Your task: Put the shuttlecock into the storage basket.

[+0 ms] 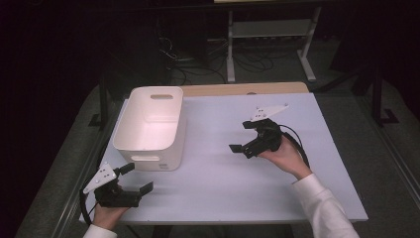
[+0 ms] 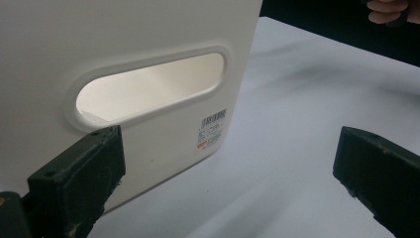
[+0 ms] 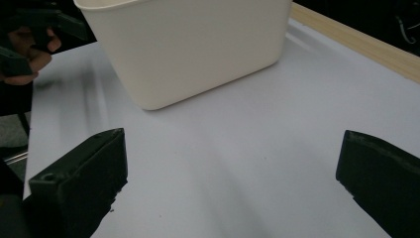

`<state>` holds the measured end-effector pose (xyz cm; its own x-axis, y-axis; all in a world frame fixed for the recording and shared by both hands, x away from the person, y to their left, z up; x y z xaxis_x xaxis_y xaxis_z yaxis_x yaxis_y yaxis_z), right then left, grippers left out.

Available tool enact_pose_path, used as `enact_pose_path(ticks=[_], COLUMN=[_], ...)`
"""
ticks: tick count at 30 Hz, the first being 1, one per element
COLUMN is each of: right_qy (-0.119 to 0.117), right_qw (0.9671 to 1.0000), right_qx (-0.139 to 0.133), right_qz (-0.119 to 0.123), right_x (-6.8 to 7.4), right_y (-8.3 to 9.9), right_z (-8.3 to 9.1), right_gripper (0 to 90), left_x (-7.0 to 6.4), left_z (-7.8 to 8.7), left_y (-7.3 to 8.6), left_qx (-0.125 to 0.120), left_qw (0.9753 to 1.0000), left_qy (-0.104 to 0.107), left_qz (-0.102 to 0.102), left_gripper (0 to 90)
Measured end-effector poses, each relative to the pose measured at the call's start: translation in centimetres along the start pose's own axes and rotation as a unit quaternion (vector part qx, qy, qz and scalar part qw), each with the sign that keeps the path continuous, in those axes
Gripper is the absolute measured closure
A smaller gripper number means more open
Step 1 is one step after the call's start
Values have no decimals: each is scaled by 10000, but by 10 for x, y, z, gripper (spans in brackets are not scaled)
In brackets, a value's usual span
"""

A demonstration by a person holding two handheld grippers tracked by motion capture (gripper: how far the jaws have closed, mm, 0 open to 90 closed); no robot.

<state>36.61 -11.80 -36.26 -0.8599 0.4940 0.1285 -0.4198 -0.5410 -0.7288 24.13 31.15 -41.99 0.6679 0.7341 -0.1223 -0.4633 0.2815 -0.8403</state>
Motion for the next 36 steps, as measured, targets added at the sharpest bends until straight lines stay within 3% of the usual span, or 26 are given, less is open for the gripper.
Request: enact_pose_path(ticks=[6, 22, 36], right_qy=[127, 154, 226], right_qw=[9999, 9991, 9990], right_qx=[-60, -320, -273], right_qz=[-62, -221, -269], right_x=[1, 0, 0], right_y=[14, 40, 58], right_z=[1, 16, 20], right_gripper=[0, 0, 0], left_x=[0, 0, -1], left_z=[0, 0, 0], left_y=[0, 0, 0], left_qx=[14, -1, -18], left_qw=[10000, 10000, 10000], left_qy=[-7, 5, 23], left_qz=[-12, -4, -18], left_gripper=[0, 0, 0])
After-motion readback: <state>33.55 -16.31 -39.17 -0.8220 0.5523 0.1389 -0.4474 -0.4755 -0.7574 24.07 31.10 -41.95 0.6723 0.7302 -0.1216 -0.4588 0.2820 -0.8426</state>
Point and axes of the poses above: each handheld gripper's, and its own axes: z roughly backward along the jaws, y roughly out of its underside, x roughly to its left, the point moved 1 cm from there along -z, roughly forward along the jaws, and after that the axes turned 11 degrees about x, right-handed, at the moved point
